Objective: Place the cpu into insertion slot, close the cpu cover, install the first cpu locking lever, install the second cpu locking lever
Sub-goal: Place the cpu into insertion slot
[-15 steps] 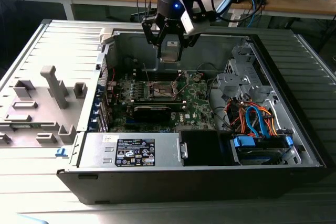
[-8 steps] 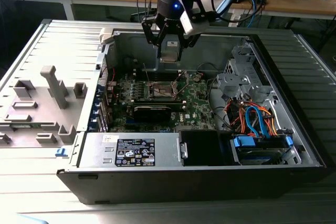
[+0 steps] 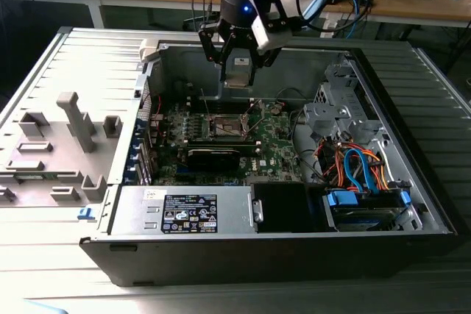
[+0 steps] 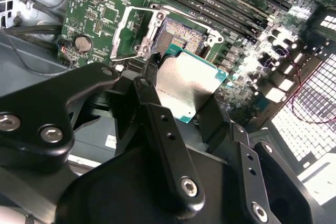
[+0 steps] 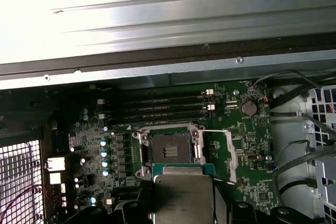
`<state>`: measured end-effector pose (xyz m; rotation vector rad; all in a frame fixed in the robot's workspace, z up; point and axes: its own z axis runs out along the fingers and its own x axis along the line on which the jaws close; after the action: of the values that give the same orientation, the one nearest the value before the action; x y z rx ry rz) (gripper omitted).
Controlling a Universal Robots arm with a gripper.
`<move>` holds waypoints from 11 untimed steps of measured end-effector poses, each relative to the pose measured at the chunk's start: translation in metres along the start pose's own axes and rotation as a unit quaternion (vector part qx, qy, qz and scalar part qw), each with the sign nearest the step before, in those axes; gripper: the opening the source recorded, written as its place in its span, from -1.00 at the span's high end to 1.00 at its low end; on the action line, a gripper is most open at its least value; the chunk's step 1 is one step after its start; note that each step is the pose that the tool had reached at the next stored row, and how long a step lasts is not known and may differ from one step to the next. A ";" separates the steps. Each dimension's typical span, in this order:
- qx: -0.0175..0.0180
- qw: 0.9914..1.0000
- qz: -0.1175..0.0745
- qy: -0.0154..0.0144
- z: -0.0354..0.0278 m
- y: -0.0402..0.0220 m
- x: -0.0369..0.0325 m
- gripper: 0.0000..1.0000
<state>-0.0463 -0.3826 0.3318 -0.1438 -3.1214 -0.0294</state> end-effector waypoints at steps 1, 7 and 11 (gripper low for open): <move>0.000 1.000 0.001 0.000 0.0001 0.0000 0.0000 -0.09; 0.000 1.000 0.008 0.000 0.0007 0.0000 0.0000 -0.09; 0.000 1.000 0.010 0.000 0.0008 0.0000 0.0000 -0.09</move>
<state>-0.0463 -0.3826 0.3310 -0.1739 -3.1200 -0.0297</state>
